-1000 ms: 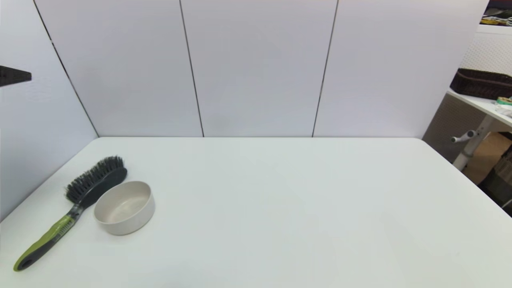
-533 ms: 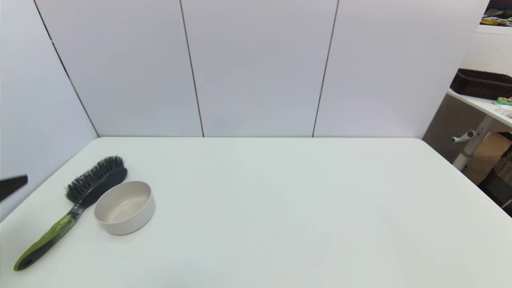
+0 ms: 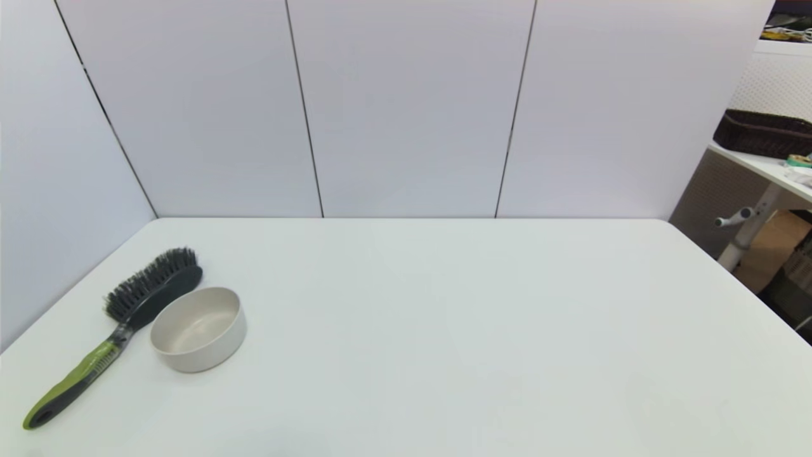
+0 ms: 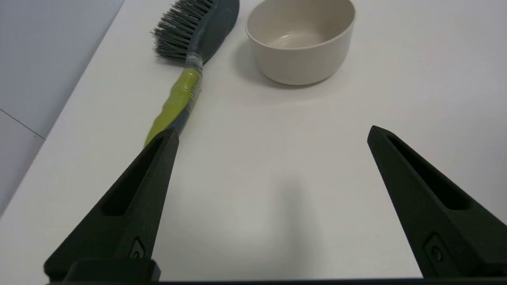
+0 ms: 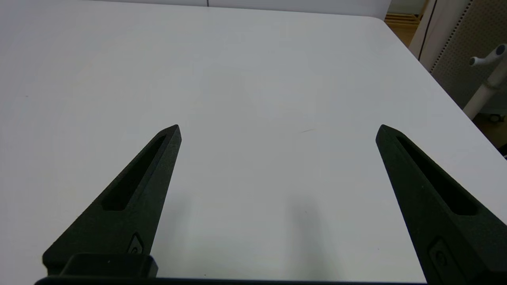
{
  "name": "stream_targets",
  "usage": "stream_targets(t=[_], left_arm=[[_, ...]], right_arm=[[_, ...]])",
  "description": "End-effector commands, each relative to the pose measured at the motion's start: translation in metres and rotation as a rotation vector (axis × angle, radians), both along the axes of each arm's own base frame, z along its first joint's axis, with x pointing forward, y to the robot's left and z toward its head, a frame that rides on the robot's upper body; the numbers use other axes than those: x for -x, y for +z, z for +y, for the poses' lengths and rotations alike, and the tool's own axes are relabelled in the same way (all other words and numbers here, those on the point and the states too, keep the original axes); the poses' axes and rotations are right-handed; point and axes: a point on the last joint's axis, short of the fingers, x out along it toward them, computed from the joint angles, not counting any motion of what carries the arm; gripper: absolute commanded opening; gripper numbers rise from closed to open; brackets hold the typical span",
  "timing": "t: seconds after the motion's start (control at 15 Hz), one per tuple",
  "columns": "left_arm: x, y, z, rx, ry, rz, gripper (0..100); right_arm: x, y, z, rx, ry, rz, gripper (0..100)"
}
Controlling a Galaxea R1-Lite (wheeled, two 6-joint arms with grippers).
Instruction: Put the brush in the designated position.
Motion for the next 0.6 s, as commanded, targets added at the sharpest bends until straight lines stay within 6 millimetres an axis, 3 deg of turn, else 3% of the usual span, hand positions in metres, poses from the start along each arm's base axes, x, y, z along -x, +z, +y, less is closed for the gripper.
stream_targets(t=[0.07,0.6], left_arm=[[0.0219,-0.0266,0.0003,0.103,-0.028,-0.176,100],[0.0219,-0.0264,0.0007,0.157,-0.008,-0.177,100]], right_arm=[[-0.0002,-0.0004,0.0,0.001,0.001,0.003,100],[-0.0002,-0.0004,0.0,0.001,0.001,0.003,100]])
